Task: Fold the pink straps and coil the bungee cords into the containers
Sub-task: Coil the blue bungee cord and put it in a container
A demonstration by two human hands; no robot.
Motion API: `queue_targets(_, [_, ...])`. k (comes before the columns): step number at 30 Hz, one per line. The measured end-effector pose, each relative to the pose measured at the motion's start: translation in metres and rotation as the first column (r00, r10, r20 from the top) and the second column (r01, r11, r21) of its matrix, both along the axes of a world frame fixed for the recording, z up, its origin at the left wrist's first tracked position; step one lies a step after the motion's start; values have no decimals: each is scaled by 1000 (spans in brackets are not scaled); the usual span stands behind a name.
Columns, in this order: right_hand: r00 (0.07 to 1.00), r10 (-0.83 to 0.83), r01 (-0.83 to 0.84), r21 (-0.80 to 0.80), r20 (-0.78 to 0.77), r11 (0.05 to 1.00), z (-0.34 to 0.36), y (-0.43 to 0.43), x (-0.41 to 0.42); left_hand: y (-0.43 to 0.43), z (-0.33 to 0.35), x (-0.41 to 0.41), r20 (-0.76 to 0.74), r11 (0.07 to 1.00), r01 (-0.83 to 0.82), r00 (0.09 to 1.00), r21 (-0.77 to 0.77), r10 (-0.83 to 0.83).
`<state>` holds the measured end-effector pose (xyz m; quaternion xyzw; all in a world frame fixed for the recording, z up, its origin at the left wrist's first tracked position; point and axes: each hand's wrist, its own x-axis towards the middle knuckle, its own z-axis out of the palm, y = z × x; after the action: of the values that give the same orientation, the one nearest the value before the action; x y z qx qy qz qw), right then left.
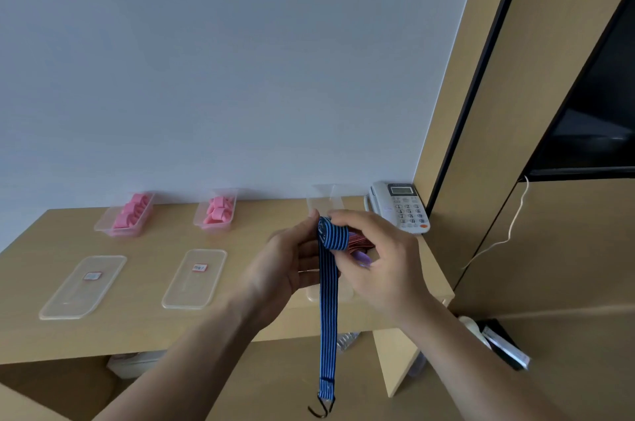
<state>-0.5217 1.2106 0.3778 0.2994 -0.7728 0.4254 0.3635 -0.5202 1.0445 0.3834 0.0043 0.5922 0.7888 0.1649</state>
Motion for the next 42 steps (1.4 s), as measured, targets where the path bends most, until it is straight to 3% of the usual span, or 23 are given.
queue_targets(4, [997, 80, -80, 32, -5, 996, -8, 0, 2, -4, 0, -3, -25, 1000, -23, 999, -9, 23])
queue_targets(12, [994, 84, -70, 165, -74, 984, -15, 0, 3, -11, 1, -6, -129, 999, -23, 991, 24, 26])
queue_targets(20, [998, 61, -60, 50, -27, 997, 7, 8, 5, -13, 3, -2, -169, 1000, 19, 985, 15, -17])
queue_targets(21, [999, 36, -36, 57, 14, 998, 11, 8, 5, -12, 2, -2, -167, 1000, 21, 986, 17, -18])
queue_targets(23, [969, 12, -33, 80, 248, 996, 18, 10, 4, -11, 4, -1, -163, 999, 28, 986, 17, -25])
queue_targets(25, [848, 64, -145, 115, 526, 983, 25, 14, 0, -10, 7, 0, -176, 999, 39, 984, 12, -37])
queue_targets(27, [762, 110, -258, 143, 638, 956, 31, 19, -4, -8, 8, 3, -187, 999, 32, 982, -19, -35])
queue_targets(31, [767, 75, -238, 174, 637, 955, 33, 25, -5, -3, 7, 8, -181, 998, 23, 983, -66, -35])
queue_targets(34, [750, 92, -206, 99, 655, 973, 31, 26, -5, 0, 5, 10, -171, 996, 23, 985, -89, -38])
queue_targets(42, [834, 104, -78, -71, 542, 994, 34, 27, -9, 6, -7, 20, -72, 995, 65, 995, -72, -71])
